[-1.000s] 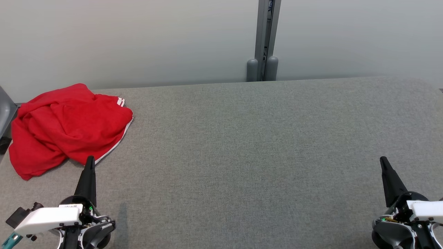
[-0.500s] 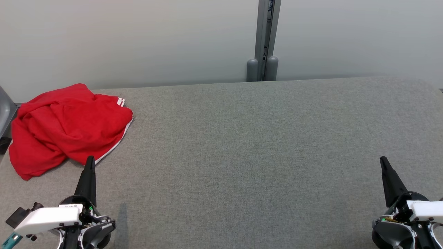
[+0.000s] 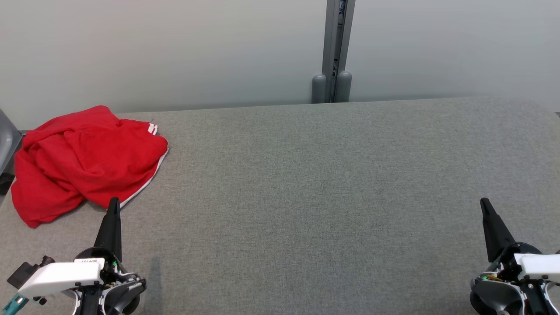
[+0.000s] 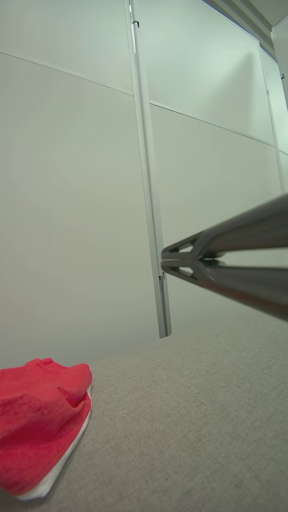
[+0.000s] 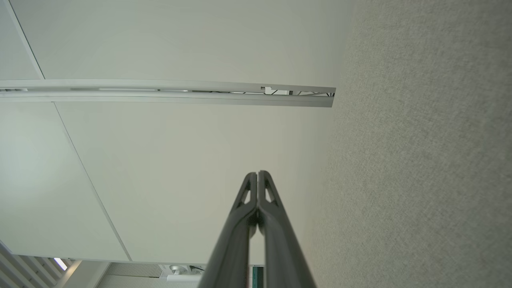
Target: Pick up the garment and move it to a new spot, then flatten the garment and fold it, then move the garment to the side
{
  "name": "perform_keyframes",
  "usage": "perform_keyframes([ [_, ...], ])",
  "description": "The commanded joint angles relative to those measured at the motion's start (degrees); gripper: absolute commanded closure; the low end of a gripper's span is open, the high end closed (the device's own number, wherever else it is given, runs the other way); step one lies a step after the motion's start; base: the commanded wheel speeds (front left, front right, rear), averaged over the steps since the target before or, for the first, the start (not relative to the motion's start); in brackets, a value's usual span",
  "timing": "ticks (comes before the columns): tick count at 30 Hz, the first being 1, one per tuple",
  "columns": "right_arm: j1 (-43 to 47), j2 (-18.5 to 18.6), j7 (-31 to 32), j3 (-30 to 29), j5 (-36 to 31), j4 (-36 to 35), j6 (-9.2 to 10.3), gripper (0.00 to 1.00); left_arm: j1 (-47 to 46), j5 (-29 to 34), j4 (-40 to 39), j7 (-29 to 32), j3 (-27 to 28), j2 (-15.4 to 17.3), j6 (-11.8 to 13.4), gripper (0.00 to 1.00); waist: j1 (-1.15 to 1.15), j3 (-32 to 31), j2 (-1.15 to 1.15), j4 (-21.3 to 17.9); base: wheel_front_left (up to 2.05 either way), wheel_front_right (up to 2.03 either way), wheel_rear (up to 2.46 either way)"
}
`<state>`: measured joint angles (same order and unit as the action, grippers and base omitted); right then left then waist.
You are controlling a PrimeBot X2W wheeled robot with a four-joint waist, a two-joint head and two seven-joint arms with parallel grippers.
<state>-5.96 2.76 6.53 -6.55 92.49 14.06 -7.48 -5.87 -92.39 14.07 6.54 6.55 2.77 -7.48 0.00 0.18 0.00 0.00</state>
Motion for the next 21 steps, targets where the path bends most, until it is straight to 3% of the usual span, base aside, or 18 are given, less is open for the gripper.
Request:
perform_keyframes([
  [1,-0.55,0.27,0.08,0.00,-0.18,-0.11,-0.03,1.00,-0.77,-0.03,-0.15,0.12,0.11,0.23,-0.22,1.00,0.00,0.00,0.00,0.00,0.00,0.00,0.00],
  [16,-0.55,0.27,0.08,0.00,-0.18,-0.11,-0.03,1.00,-0.77,-0.03,-0.15,0.12,0.11,0.23,-0.22,1.00,0.00,0.00,0.00,0.00,0.00,0.00,0.00],
  [17,0.01,-0.01,-0.01,0.01,-0.01,0.05,0.00,0.00,0.01,0.01,0.06,-0.01,-0.02,-0.01,0.00,0.00,0.00,0.00,0.00,0.00,0.00,0.00,0.00],
  [21,1.32,-0.64,-0.07,0.13,-0.03,1.46,0.01,0.00,1.48,0.03,1.46,-0.09,-0.26,-0.51,0.05,0.00,0.00,0.00,0.00,0.00,0.00,0.00,0.00],
])
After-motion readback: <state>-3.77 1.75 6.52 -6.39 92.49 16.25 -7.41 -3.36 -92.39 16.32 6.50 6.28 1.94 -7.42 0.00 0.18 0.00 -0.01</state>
